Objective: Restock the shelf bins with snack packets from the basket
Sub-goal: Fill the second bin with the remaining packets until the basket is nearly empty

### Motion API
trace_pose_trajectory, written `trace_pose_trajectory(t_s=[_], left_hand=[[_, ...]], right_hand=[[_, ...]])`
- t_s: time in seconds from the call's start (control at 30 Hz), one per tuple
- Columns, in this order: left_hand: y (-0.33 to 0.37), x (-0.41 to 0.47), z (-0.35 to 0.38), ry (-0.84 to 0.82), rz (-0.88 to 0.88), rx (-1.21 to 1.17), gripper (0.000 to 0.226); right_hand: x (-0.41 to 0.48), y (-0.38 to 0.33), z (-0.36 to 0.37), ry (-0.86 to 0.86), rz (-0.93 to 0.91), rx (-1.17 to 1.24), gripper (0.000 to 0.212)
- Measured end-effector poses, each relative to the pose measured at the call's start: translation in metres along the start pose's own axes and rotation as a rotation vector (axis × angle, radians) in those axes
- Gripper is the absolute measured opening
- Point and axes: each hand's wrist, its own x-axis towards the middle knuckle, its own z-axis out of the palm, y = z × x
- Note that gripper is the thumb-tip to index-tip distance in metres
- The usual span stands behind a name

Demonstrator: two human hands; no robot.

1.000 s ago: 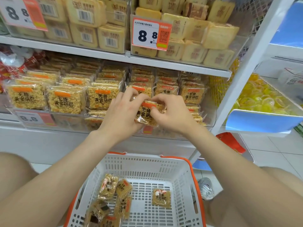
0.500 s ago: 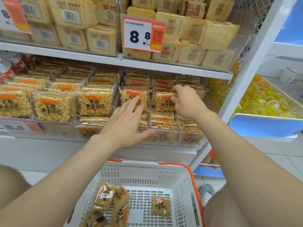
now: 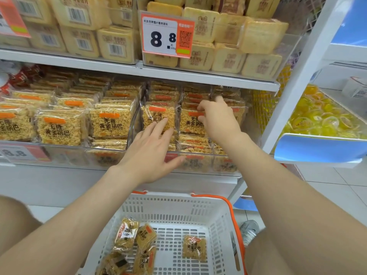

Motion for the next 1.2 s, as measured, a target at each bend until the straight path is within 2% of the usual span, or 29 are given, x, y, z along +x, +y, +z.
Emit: trace_pose_trajectory(t_s=[0.1,0.23,0.27,0.33,0.4,0.43,0.5,0.57,0.63,0.73,0.9,1.07,1.13,1.2], left_hand=[[-0.002,-0.005,-0.001,0.043,0.033,-0.007,0.089],[0.000,-0.013,-0.001,0.148,0.130,-0.019,0.067],[0.002,-0.014,-0.001,0.186,0.153,-0.017,0.059],[0.006,-0.016,0.000,0.269,0.194,-0.016,0.037],[0.011,-0.020,0.000,0.324,0.242,-0.022,0.017],[0.013,-0.022,0.001,0.315,0.268,-0.030,0.012],[0.017,-0.029,0.004,0.207,0.282,-0.060,0.015],[0.022,-0.036,0.012,0.027,0.258,-0.035,0.019],[0.026,-0.042,0.028,-0.140,0.285,0.064,0.021],[0.029,-0.048,0.058,-0.429,0.323,0.132,0.025],[0.035,-0.064,0.101,-0.709,0.407,0.233,0.021],[0.041,-0.071,0.132,-0.833,0.382,0.278,0.016],[0.038,-0.073,0.143,-0.882,0.355,0.280,0.016],[0.033,-0.076,0.153,-0.926,0.325,0.281,0.018]], right_hand=[[-0.009,-0.009,0.000,0.036,-0.020,-0.218,0.027],[-0.027,-0.012,0.009,0.101,-0.030,-0.349,0.052],[-0.032,-0.015,0.009,0.139,-0.060,-0.354,0.050],[-0.042,-0.021,0.005,0.191,-0.154,-0.286,0.032],[-0.054,-0.027,-0.003,0.145,-0.208,-0.167,0.013],[-0.060,-0.028,-0.006,0.085,-0.215,-0.092,0.011],[-0.076,-0.026,-0.008,-0.073,-0.248,0.036,0.016],[-0.092,-0.021,-0.002,-0.322,-0.285,0.048,0.020],[-0.106,-0.012,0.015,-0.551,-0.280,0.004,0.022],[-0.119,0.005,0.057,-0.760,-0.268,-0.131,0.019],[-0.139,0.027,0.126,-0.967,-0.257,-0.272,0.028],[-0.183,0.045,0.208,-1.064,-0.101,-0.219,0.029],[-0.204,0.054,0.235,-1.109,-0.033,-0.187,0.024],[-0.222,0.063,0.253,-1.125,0.053,-0.166,0.011]])
